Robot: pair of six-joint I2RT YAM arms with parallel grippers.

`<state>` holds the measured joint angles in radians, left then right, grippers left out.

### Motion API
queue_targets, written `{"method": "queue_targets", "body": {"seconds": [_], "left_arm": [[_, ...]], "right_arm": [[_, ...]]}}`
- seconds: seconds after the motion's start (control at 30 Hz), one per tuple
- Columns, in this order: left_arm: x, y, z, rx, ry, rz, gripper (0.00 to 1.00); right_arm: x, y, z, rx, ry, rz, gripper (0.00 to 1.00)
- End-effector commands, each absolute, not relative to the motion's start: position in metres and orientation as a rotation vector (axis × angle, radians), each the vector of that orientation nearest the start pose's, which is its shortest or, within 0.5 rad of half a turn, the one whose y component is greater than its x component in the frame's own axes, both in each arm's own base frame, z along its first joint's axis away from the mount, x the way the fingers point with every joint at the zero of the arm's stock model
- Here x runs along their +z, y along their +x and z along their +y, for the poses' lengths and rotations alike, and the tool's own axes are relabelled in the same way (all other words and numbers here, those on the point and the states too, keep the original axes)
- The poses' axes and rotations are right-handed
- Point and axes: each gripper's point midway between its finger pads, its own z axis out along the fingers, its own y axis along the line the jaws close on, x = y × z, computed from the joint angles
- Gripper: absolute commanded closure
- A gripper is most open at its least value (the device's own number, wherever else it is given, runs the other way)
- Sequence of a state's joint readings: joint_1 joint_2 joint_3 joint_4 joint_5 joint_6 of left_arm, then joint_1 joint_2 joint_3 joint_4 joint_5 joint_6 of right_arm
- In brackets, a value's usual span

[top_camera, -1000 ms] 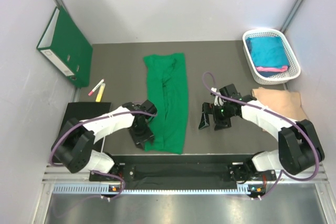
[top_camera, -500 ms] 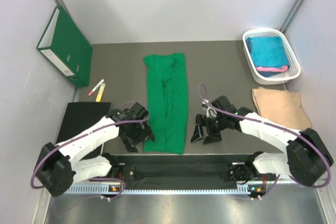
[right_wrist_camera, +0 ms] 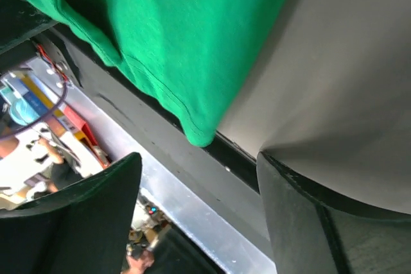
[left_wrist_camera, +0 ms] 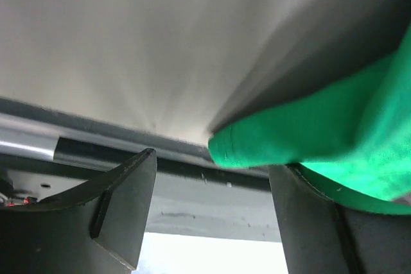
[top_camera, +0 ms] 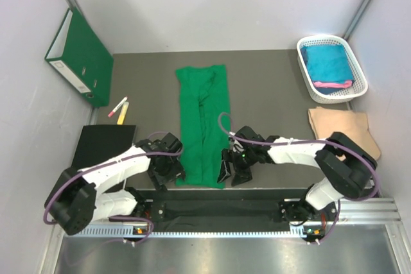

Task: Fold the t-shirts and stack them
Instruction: Rotate the tshirt 90 degrees, then grab the bottom of the folded rectangular tshirt with both arms

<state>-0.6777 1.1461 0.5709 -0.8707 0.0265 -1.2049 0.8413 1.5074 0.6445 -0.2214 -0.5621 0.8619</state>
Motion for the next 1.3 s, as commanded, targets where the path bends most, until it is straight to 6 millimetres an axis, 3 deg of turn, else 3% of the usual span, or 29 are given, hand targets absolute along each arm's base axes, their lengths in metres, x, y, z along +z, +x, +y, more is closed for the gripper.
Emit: {"method": "queue_targets", "body": {"seconds": [0.0,0.17,0.2,0.27,0.3,0.4,0.5,0.53,0.6,0.63,0.8,0.87,0.97,1.1,1.27], "left_arm": [[0.024,0.128,-0.139,-0.135,-0.762,2.901,0.25],[0.030,0.139,-0.141,-0.127,-0.711,2.879,0.25],[0.031,0.141,-0.141,-0.126,-0.706,2.872,0.25],[0.033,0.144,-0.142,-0.133,-0.696,2.861,0.25],[0.035,0.145,-0.144,-0.147,-0.682,2.857,0.25],[0.038,0.150,-0.147,-0.194,-0.659,2.837,0.26],[0.034,0.151,-0.151,-0.221,-0.631,2.844,0.34],[0.030,0.147,-0.153,-0.229,-0.624,2.863,0.50],[0.020,0.143,-0.153,-0.220,-0.611,2.895,0.73],[0.016,0.139,-0.154,-0.221,-0.608,2.917,0.79],[-0.006,0.123,-0.158,-0.182,-0.537,3.029,0.73],[-0.008,0.118,-0.160,-0.174,-0.507,3.053,0.80],[-0.008,0.113,-0.160,-0.167,-0.484,3.075,1.00],[0.003,0.113,-0.160,-0.149,-0.447,3.084,1.00],[0.041,0.113,-0.160,-0.179,-0.437,3.071,1.00]], "right_arm": [[0.042,0.117,0.320,1.167,-0.199,2.948,0.32],[0.032,0.119,0.334,1.147,-0.219,2.977,0.51],[0.028,0.117,0.338,1.145,-0.235,2.993,0.63],[0.024,0.111,0.337,1.142,-0.247,3.037,0.77],[0.022,0.109,0.336,1.126,-0.261,3.051,0.91],[0.024,0.106,0.327,1.073,-0.276,3.068,1.00],[0.027,0.105,0.320,1.039,-0.287,3.069,1.00],[0.026,0.105,0.319,1.031,-0.286,3.070,1.00],[0.028,0.105,0.318,1.032,-0.282,3.069,1.00],[0.028,0.106,0.319,1.032,-0.280,3.068,1.00],[0.033,0.111,0.318,1.009,-0.290,3.062,1.00],[0.035,0.115,0.318,1.006,-0.289,3.055,0.99],[0.038,0.115,0.317,1.013,-0.296,3.054,0.98],[0.045,0.114,0.315,1.024,-0.322,3.049,0.98],[0.066,0.112,0.313,1.040,-0.409,3.032,0.98]]}}
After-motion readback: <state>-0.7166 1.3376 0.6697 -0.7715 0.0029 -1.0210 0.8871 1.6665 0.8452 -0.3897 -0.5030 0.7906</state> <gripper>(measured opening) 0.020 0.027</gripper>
